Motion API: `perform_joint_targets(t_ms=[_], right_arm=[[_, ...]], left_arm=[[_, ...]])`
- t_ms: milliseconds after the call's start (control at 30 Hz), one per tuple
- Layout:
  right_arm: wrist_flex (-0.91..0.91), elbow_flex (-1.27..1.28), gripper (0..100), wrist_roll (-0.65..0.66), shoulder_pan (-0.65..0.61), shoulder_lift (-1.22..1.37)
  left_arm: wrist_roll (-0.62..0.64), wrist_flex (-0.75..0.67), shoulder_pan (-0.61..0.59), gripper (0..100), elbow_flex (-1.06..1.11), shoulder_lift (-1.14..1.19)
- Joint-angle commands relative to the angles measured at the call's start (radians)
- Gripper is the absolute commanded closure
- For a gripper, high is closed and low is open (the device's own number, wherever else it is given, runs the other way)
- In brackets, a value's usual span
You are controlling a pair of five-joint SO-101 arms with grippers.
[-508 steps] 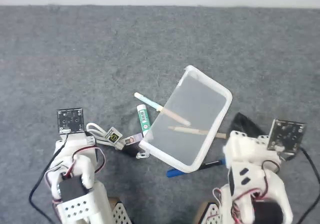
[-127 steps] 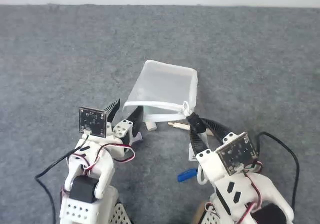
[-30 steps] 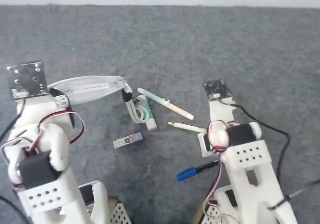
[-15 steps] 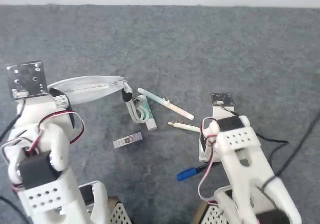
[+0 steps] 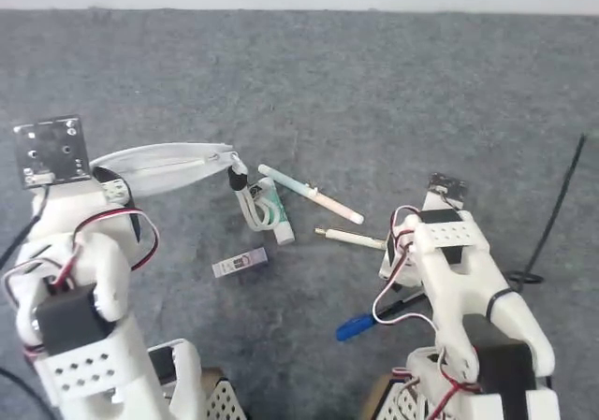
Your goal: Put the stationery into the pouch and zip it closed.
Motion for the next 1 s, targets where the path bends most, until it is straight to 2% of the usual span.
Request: perform_joint_targets(t_ms=[0, 133, 200, 633, 967], right_arm=[[-0.036, -0.012, 85.3, -0.011, 0.028, -0.002], [-0.033, -0.012, 99.8, -0.003, 0.028, -0.054], [-0.007, -0.011, 97.2, -0.003, 0.028, -0.091], [0.188, -0.012, 99.2, 0.061, 0.021, -0.493], [0.239, -0.012, 99.2, 0.13, 0.019, -0.707]], left_arm=[[-0.005, 0.0, -0.003, 99, -0.005, 0.015], [-0.005, 0.0, -0.003, 99, -0.004, 0.015], [-0.005, 0.0, -0.003, 99, -0.004, 0.015], [-0.005, 0.002, -0.003, 99, 0.005, 0.011], [-0.005, 0.002, -0.002, 99, 0.005, 0.011]])
